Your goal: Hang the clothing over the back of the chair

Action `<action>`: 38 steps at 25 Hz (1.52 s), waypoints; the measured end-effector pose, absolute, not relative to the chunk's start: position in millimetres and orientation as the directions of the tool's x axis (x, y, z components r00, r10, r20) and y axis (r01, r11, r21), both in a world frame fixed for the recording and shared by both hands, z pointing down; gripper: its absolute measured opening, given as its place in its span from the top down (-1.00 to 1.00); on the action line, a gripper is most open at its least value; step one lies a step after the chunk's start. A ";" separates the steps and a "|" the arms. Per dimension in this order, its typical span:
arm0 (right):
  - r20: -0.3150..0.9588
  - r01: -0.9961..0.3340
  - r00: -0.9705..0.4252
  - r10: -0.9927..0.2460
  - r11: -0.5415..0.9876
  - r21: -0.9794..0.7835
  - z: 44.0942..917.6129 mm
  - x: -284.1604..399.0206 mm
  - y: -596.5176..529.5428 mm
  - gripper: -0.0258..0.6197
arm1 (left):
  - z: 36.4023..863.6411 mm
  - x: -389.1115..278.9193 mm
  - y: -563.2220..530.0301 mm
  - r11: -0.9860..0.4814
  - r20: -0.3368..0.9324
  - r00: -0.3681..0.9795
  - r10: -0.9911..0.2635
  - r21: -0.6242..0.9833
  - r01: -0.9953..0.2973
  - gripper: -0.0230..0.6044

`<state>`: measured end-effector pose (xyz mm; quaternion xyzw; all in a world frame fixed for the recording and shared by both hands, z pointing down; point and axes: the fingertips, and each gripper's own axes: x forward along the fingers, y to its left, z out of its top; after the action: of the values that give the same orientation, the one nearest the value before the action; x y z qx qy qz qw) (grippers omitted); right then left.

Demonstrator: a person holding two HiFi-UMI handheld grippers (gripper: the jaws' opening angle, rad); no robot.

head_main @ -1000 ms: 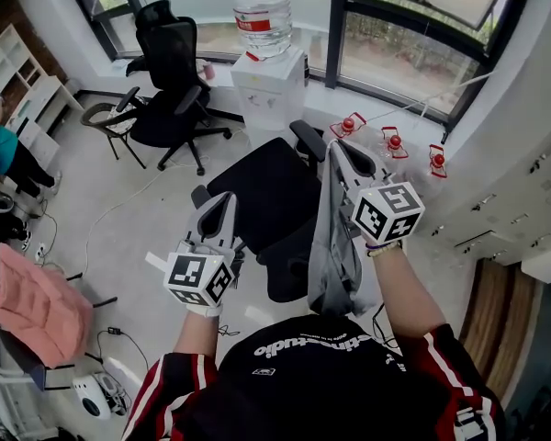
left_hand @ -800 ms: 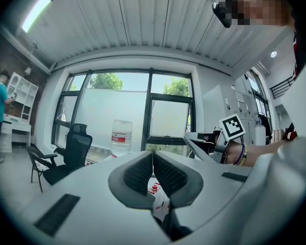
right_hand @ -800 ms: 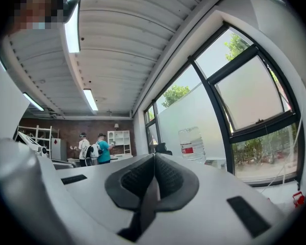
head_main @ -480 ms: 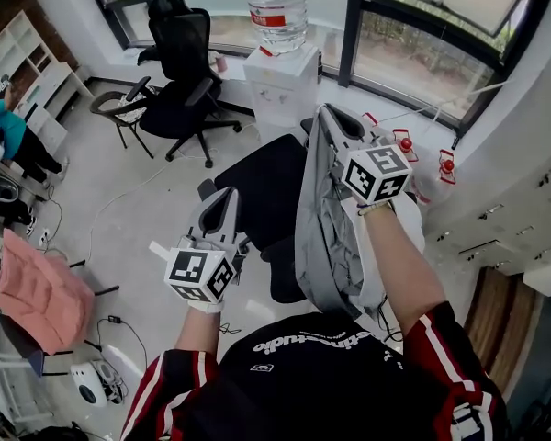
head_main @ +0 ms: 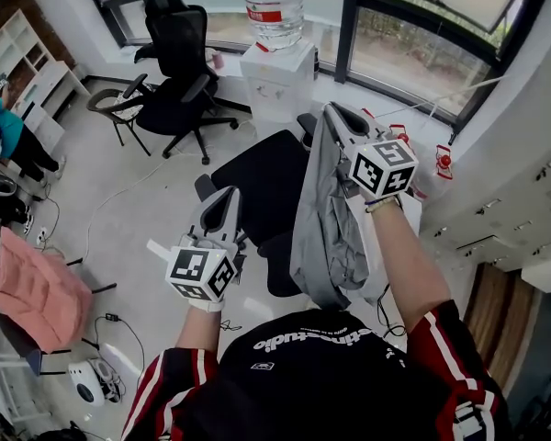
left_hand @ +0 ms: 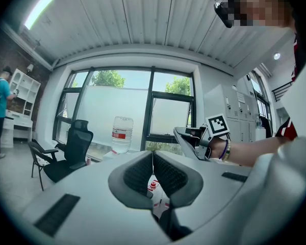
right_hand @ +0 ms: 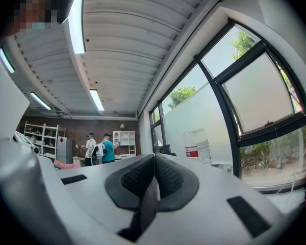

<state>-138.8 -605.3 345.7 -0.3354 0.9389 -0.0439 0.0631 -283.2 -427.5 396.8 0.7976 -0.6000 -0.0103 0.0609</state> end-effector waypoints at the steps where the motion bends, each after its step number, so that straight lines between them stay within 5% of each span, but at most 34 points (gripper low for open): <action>1: -0.090 -0.623 -0.767 -0.635 0.771 -0.128 346.7 -138.4 -604.6 0.87 | 396.9 -283.0 -425.7 -0.270 0.054 0.277 -0.959 0.111 -0.957 0.85; 22: -0.107 -0.498 -0.857 -0.504 0.864 -0.078 334.7 -210.3 -603.3 0.87 | 388.8 -318.8 -404.0 -0.144 0.034 0.149 -0.988 0.124 -0.982 0.85; 38: 0.045 -0.626 -0.779 -0.625 0.775 -0.086 363.4 -118.7 -591.0 0.87 | 394.7 -285.0 -413.5 -0.255 0.046 0.262 -0.964 0.123 -0.959 0.85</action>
<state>-118.7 -591.0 363.4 -0.3320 0.9420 -0.0483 -0.0071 -285.0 -413.5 394.7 0.7918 -0.6072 -0.0192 0.0630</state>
